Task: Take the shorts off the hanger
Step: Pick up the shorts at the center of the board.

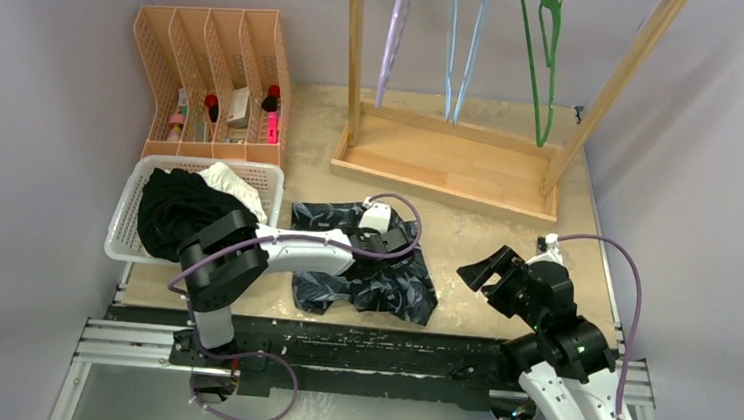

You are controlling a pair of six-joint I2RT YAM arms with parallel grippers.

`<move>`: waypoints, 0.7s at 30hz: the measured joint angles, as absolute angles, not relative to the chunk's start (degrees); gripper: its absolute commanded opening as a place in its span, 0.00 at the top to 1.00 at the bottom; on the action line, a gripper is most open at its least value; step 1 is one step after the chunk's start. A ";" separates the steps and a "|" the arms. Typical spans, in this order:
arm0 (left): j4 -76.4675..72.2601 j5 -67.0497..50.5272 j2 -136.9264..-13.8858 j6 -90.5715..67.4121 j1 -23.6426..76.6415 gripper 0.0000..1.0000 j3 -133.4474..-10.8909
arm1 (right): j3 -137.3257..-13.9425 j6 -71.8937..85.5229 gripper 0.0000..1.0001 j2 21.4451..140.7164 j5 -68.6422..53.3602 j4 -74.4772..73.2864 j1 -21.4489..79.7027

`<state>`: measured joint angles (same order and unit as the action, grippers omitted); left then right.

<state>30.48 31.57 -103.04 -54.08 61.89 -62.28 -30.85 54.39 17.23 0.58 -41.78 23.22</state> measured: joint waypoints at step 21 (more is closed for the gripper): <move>56.45 53.21 -72.75 -58.83 57.43 1.00 -74.50 | -30.81 54.41 0.18 18.96 0.47 -40.88 23.22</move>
<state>56.45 53.21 -72.75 -58.83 57.43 -74.50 -30.81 54.41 18.96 0.47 -40.88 23.22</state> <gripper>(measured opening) 0.069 0.816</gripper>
